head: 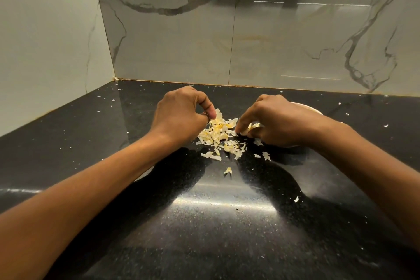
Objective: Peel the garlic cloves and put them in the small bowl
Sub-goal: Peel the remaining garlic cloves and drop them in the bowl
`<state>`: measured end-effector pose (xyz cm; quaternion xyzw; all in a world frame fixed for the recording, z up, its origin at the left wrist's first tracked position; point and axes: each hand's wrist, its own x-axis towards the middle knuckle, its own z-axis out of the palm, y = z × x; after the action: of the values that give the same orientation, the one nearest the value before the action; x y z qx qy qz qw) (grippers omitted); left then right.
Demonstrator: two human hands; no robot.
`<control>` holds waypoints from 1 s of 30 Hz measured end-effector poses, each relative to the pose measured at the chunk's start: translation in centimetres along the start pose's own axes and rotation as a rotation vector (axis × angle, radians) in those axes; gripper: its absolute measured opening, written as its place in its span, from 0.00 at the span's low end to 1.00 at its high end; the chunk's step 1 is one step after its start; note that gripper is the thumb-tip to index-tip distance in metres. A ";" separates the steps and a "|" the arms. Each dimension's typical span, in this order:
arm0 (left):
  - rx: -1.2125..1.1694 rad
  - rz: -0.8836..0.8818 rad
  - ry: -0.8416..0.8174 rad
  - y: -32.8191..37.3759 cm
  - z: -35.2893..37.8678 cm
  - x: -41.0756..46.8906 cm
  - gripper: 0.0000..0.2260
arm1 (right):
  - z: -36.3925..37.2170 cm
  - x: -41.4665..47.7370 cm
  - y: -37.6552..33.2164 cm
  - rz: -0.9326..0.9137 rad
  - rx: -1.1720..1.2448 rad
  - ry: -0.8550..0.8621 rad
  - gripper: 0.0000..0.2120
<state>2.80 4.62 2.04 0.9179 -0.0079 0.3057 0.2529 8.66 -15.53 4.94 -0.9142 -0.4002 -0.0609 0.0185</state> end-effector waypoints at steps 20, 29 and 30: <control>-0.301 0.060 -0.151 -0.1 0.4 0.0 0.05 | -0.3 0.3 -0.5 -0.010 0.422 0.184 0.05; -0.551 -0.038 -0.281 0.3 0.2 -0.1 0.07 | -0.2 0.4 -0.8 0.047 0.666 0.253 0.08; -0.557 -0.040 -0.276 0.3 0.2 -0.1 0.07 | -0.1 0.4 -0.9 0.059 0.708 0.243 0.09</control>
<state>2.83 4.28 1.97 0.8461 -0.1074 0.1590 0.4973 8.28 -14.65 5.10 -0.8483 -0.3651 -0.0265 0.3825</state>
